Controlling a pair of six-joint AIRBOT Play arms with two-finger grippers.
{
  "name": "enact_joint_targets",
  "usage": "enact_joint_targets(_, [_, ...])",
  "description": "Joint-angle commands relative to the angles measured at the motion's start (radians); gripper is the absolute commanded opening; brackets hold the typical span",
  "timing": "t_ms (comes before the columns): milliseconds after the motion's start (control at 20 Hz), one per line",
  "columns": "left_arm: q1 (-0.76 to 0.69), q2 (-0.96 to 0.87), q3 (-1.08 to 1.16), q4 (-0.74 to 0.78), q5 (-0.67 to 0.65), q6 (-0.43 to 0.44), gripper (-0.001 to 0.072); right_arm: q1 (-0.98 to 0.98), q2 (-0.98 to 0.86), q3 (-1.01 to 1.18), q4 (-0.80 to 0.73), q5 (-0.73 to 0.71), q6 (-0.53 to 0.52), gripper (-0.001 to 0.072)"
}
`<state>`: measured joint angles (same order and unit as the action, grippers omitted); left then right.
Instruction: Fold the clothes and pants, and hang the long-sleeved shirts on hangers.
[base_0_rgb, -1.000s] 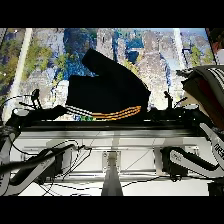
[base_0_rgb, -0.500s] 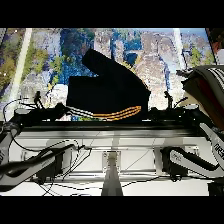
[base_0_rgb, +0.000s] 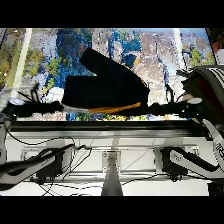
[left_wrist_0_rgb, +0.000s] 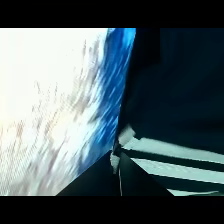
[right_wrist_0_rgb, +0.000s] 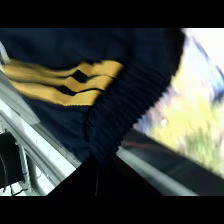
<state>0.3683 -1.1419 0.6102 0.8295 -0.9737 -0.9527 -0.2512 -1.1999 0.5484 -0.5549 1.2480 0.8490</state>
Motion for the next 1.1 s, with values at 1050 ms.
enact_joint_targets(1050, [0.001,0.651,0.510,0.132,0.314,0.038,0.0007,0.208,0.526,0.838,-0.046,0.027,0.382,0.0025])
